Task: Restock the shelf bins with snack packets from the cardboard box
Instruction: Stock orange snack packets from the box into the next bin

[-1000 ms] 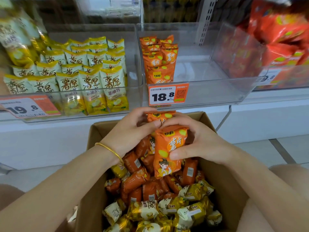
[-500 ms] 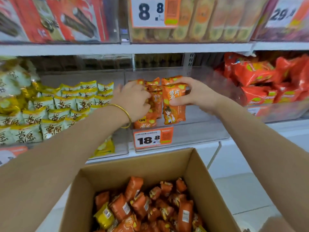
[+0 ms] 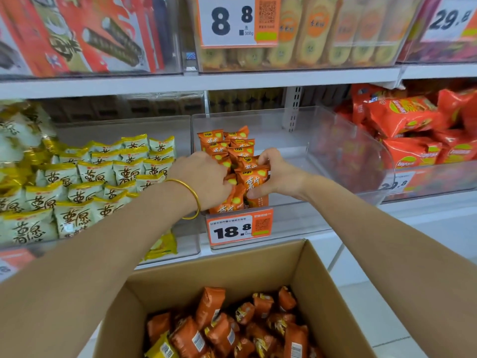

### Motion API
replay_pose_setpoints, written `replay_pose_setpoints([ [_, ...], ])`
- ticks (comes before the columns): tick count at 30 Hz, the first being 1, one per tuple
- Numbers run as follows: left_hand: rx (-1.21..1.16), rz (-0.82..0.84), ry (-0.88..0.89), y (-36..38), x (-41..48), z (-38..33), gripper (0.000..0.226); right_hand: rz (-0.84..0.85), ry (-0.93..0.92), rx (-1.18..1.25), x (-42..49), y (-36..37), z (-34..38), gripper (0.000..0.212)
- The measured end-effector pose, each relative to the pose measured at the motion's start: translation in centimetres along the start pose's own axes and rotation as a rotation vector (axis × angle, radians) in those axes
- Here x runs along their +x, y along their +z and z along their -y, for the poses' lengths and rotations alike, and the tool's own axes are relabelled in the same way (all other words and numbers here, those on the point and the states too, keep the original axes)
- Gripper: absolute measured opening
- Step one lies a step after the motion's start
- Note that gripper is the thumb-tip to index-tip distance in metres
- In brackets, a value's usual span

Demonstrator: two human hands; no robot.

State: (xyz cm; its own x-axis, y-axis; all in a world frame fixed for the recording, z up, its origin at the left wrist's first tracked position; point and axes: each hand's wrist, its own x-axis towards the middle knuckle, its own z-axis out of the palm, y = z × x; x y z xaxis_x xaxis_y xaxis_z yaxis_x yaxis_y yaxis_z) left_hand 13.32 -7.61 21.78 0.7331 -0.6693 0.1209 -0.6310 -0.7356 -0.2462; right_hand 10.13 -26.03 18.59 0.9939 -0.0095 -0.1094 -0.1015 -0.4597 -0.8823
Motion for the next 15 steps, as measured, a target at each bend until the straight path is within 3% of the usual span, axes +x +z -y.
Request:
replay_pose_setpoints([
  [4, -0.038, 0.0, -0.012, 0.1, 0.0, 0.1, 0.028, -0.06, 0.043, -0.181, -0.8, 0.3, 0.5, 0.077],
  [8, -0.079, -0.005, -0.015, 0.0, 0.0, 0.2, 0.026, -0.063, 0.123, -0.017, -1.3, 0.5, 1.3, 0.108],
  [11, -0.104, -0.008, -0.018, 0.0, -0.1, 0.1, 0.033, -0.048, 0.127, 0.022, -1.5, 0.7, 1.8, 0.098],
  [15, -0.095, 0.009, -0.037, -0.2, -0.3, -0.1, 0.025, -0.046, 0.141, -0.005, -1.5, 1.0, 2.0, 0.089],
])
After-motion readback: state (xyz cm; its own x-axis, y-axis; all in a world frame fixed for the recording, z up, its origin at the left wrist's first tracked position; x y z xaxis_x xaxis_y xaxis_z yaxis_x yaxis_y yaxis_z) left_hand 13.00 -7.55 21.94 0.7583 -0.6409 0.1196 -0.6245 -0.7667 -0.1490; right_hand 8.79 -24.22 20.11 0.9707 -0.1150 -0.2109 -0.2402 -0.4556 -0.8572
